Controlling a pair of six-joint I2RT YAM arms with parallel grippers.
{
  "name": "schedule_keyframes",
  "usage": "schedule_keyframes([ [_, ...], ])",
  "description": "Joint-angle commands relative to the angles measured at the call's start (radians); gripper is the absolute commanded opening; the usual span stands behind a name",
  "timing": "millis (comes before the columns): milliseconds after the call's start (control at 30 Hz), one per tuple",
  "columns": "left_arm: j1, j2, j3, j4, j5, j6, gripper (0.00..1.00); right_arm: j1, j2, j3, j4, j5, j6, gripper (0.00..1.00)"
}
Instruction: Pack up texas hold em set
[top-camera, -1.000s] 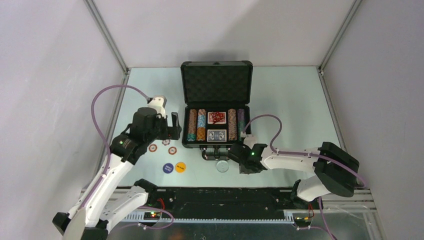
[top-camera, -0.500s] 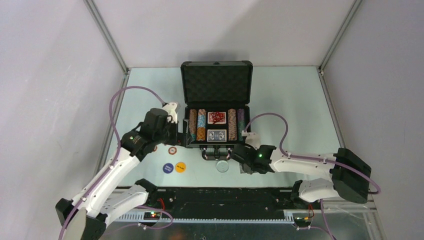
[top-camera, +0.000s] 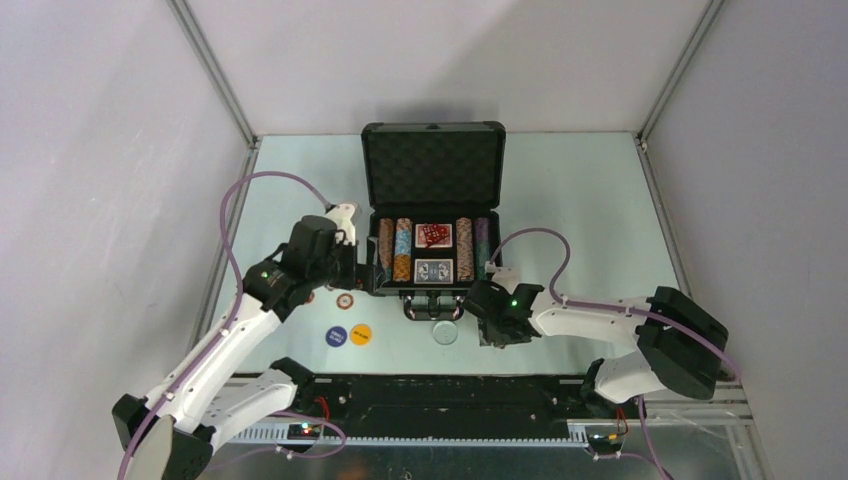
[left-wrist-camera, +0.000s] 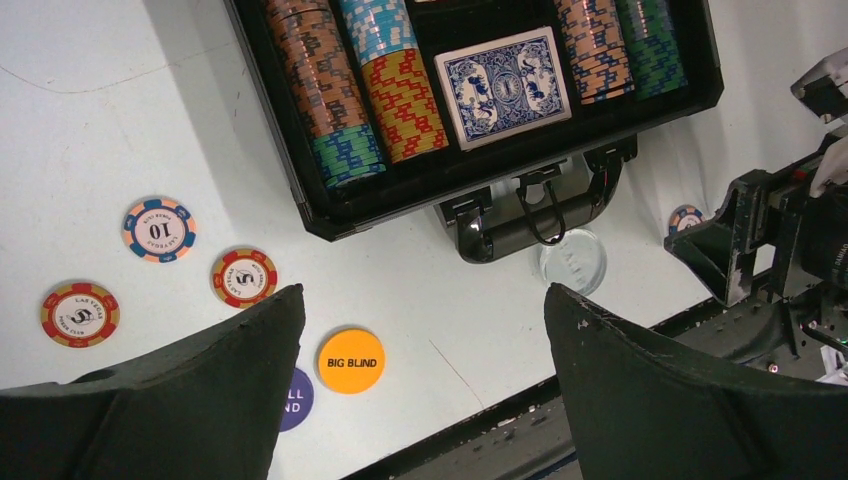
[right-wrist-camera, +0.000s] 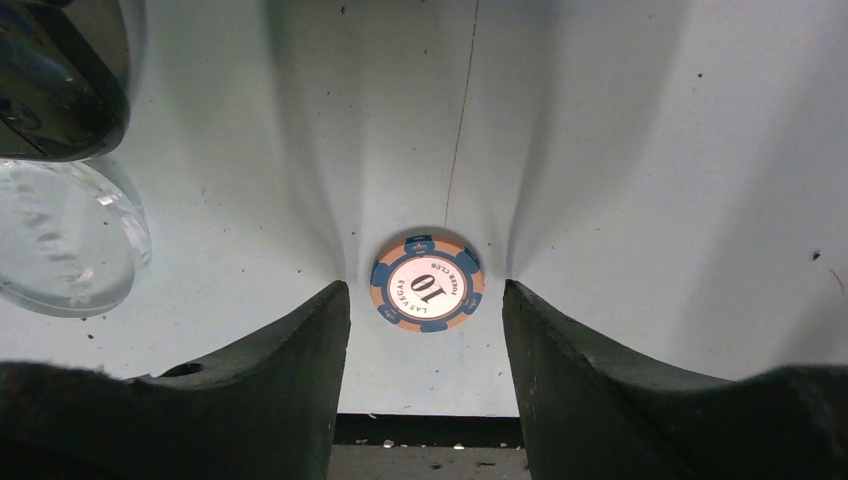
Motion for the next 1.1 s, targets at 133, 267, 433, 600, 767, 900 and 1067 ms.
schedule_keyframes([
  [133,-0.005,0.009,-0.011,0.032,0.025,-0.016,0.94,0.004,0.046,-0.005,-0.013,-0.010,0.016,0.56],
  [267,-0.005,0.014,-0.011,0.035,0.034,-0.018,0.94,0.011,0.051,-0.010,-0.020,-0.014,0.028,0.51],
  [433,-0.008,0.023,-0.015,0.040,0.052,-0.027,0.93,0.014,0.043,-0.028,0.002,-0.023,0.034,0.44],
  [600,-0.026,0.033,-0.022,0.046,0.064,-0.036,0.92,0.033,0.013,-0.030,0.028,-0.006,0.021,0.41],
  [767,-0.031,0.038,-0.030,0.053,0.065,-0.044,0.92,0.045,-0.037,-0.028,0.046,0.011,0.000,0.41],
  [900,-0.039,0.045,-0.032,0.060,0.073,-0.052,0.92,0.049,-0.067,-0.016,0.046,0.016,-0.024,0.42],
  [1067,-0.053,0.058,-0.034,0.065,0.082,-0.058,0.91,0.062,-0.053,0.019,0.024,0.027,-0.042,0.47],
])
